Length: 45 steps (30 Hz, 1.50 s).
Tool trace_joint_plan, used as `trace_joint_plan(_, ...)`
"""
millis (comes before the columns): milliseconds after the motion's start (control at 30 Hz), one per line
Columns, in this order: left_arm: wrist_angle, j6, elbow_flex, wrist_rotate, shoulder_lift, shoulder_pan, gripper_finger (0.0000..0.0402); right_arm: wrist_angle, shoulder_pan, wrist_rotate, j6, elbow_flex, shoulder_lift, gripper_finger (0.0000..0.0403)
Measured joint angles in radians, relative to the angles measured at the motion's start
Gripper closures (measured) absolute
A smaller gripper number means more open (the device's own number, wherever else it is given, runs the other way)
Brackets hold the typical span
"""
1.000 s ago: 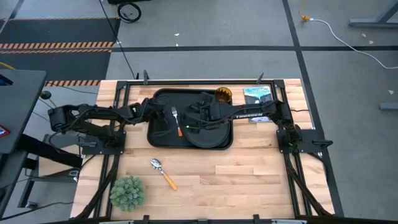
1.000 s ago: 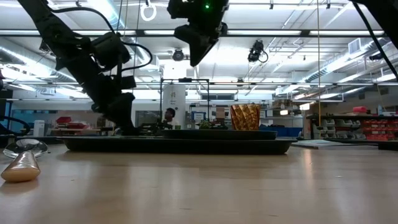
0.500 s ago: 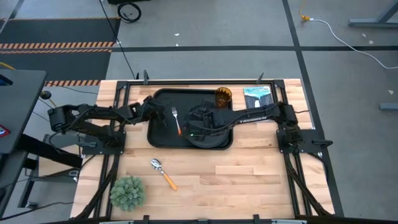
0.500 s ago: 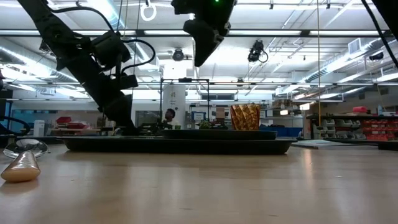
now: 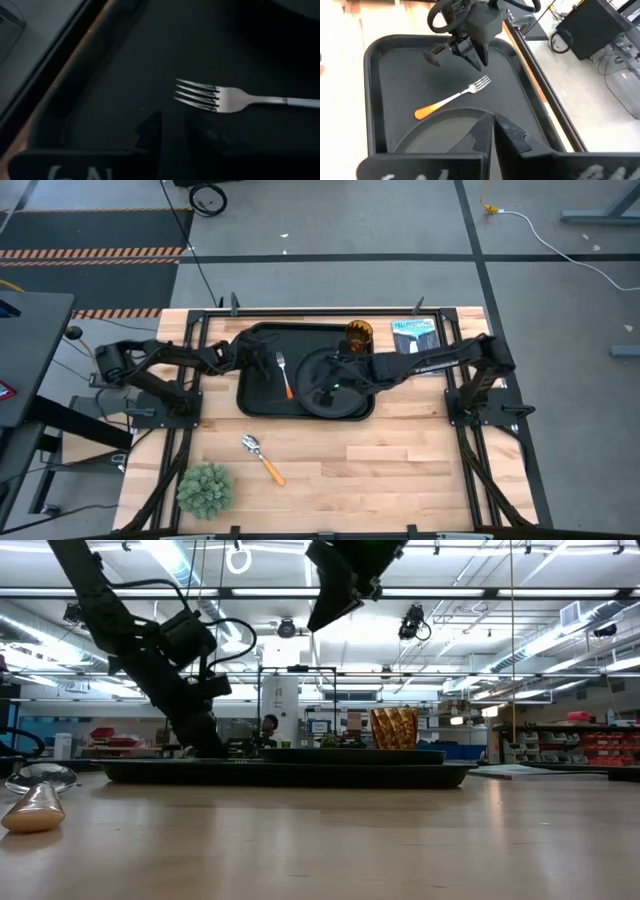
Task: Pick and place plate/cup/fork/spoon on tray
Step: Adjust the orange fork
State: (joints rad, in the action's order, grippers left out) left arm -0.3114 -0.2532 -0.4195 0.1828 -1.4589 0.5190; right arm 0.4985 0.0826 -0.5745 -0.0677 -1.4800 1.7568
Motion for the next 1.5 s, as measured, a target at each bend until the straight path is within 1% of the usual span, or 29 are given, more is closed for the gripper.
trace_joint_plan(200, -0.09, 0.058, 0.0, 0.084, -0.077, -0.001, 0.0327, -0.101, 0.0, 0.001, -0.005, 0.113, -0.054, 0.0378)
trace_joint_plan(367, -0.133, 0.06, 0.0, 0.136, -0.131, -0.001, 0.0333, -0.128, 0.0, 0.002, -0.007, 0.142, -0.059, 0.0378)
trace_joint_plan(567, -0.203, 0.06, 0.0, 0.139, -0.184, -0.001, 0.0333, -0.16, 0.0, 0.023, -0.001, 0.142, -0.057, 0.0378)
trace_joint_plan(1333, -0.308, 0.066, 0.0, 0.114, -0.185, -0.012, 0.0333, -0.173, -0.001, 0.023, -0.007, 0.141, -0.057, 0.0378)
trace_joint_plan(1400, -0.298, 0.066, 0.0, 0.115, -0.185, -0.011, 0.0333, -0.173, -0.001, 0.023, -0.007, 0.141, -0.057, 0.0378)
trace_joint_plan(1500, -0.221, 0.066, 0.0, 0.135, -0.175, -0.011, 0.0333, -0.166, 0.0, 0.023, -0.01, 0.141, -0.057, 0.0378)
